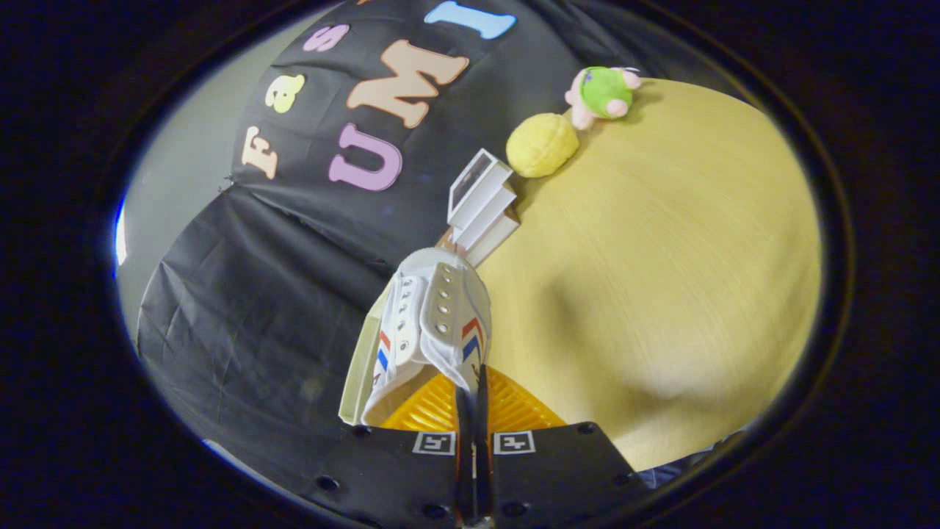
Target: Open the storage box then place both shoes into the box .Put the left shoe in first, then the right shoe, with the right side of both shoes facing outward in a uniform manner.
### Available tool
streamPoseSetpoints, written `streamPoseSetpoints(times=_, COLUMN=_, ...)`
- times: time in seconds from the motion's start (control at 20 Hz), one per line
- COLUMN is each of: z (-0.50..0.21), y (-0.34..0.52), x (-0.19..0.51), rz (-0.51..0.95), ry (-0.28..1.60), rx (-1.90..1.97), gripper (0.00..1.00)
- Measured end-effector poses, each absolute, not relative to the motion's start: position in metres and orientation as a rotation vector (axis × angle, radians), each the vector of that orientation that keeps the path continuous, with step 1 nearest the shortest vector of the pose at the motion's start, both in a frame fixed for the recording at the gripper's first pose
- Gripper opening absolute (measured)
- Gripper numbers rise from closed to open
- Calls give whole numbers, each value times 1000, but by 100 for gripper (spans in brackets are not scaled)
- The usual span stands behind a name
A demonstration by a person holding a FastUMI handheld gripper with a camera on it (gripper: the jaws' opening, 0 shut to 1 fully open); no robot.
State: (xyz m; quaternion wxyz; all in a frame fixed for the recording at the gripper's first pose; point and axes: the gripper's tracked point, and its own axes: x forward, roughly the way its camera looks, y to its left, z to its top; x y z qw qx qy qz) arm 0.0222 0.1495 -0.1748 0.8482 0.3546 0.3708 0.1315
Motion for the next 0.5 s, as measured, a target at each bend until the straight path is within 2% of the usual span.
streamPoseSetpoints(times=0.5, z=-123, y=265, x=36, rz=464, ry=781, rx=724, gripper=5)
